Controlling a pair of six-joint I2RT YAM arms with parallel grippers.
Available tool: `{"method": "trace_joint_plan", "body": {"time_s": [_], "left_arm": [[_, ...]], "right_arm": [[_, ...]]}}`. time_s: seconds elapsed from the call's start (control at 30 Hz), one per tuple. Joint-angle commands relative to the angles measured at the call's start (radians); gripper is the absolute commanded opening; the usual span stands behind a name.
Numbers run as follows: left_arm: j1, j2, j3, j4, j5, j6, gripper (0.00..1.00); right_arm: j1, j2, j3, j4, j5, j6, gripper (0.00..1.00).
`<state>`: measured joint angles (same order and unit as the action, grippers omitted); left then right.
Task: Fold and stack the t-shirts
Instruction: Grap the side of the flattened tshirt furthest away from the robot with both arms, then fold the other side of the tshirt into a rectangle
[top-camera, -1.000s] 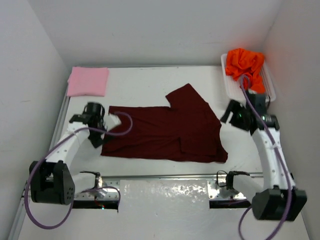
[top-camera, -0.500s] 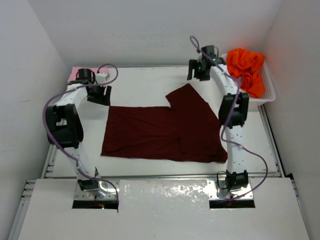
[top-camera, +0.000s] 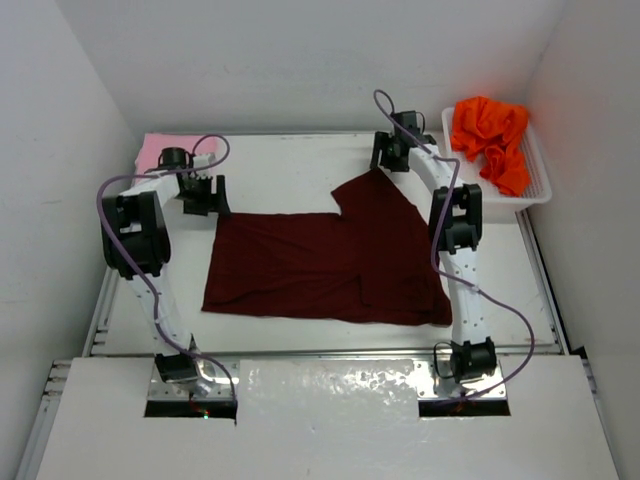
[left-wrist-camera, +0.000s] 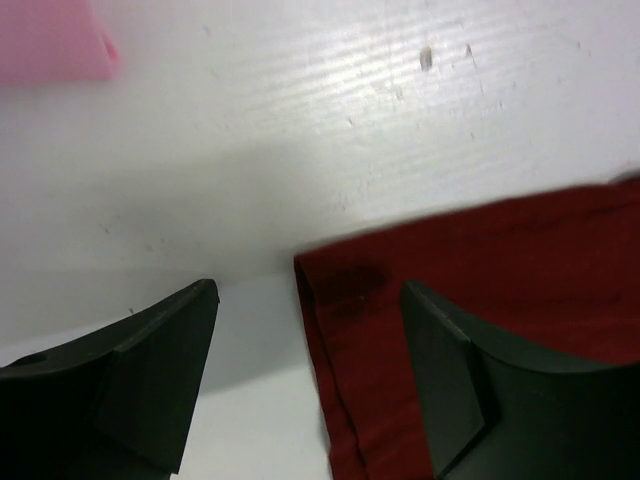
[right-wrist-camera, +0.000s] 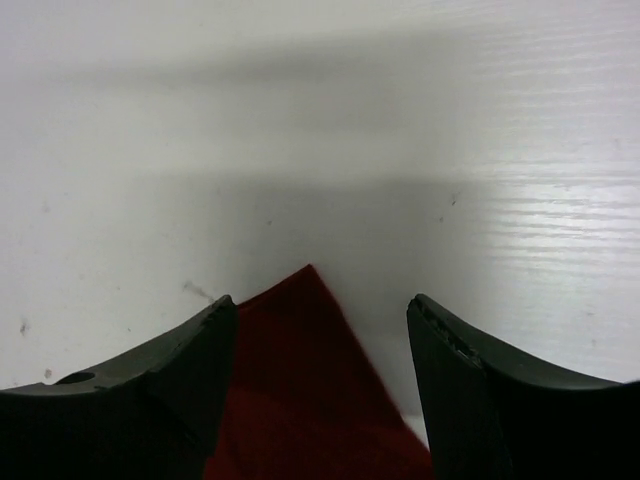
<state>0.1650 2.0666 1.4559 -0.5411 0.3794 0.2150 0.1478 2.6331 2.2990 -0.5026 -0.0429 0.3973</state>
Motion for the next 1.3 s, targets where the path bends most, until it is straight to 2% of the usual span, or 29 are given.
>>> {"method": "trace_joint_plan", "body": {"time_s": [0.0,0.1,0.2,0.33,0.43,0.5,0.53,0.6,0.63,0.73,0.8,0.83,0.87,0.97,1.17,1.27], "left_arm": [[0.007,0.044,0.018,0.059,0.024,-0.046,0.71],[0.007,0.079,0.044,0.07,0.029,-0.052,0.71],[0.005,0.102,0.07,0.041,0.07,-0.055,0.68],[0.007,0.061,0.028,-0.003,0.127,-0.028,0.64],[0.005,0.043,-0.002,-0.029,0.16,-0.009,0.57],[0.005,0.044,-0.009,-0.034,0.182,-0.009,0.48],[0.005,0.052,-0.006,-0.033,0.182,-0.009,0.43],[0.005,0.066,0.009,-0.04,0.176,-0.003,0.16],[0.005,0.075,0.03,-0.054,0.173,-0.003,0.0],[0.007,0.05,0.05,-0.065,0.164,0.04,0.0],[0.007,-0.002,0.043,-0.062,0.145,0.099,0.0],[0.007,-0.023,0.035,-0.054,0.139,0.124,0.0],[0.007,-0.048,0.026,-0.05,0.135,0.182,0.0],[0.007,-0.144,-0.026,-0.049,0.151,0.279,0.0],[0.005,-0.21,-0.078,-0.246,0.207,0.541,0.0],[0.008,-0.244,-0.134,-0.322,0.194,0.604,0.0]], "right_arm": [[0.032,0.059,-0.016,-0.028,0.02,-0.006,0.67],[0.055,0.094,0.011,-0.045,0.028,-0.011,0.61],[0.059,0.103,0.002,-0.062,0.041,0.021,0.41],[0.061,0.087,-0.044,-0.044,0.035,0.04,0.31],[0.062,0.077,-0.042,-0.037,0.029,0.04,0.26],[0.064,0.067,-0.064,-0.039,0.028,0.04,0.23],[0.062,0.047,-0.079,-0.034,0.028,0.04,0.14],[0.061,0.025,-0.12,-0.016,0.021,0.038,0.02],[0.061,0.001,-0.128,-0.016,0.017,0.038,0.0],[0.049,-0.08,-0.191,-0.007,-0.047,0.034,0.0],[0.039,-0.166,-0.338,0.045,-0.081,0.034,0.0],[0.039,-0.283,-0.413,0.118,-0.083,0.026,0.0],[0.038,-0.347,-0.561,0.153,-0.084,0.025,0.0],[0.027,-0.574,-0.741,0.231,-0.094,0.021,0.0],[0.004,-0.942,-1.221,0.285,-0.097,0.048,0.0],[-0.02,-1.048,-1.331,0.262,-0.104,0.064,0.0]]}}
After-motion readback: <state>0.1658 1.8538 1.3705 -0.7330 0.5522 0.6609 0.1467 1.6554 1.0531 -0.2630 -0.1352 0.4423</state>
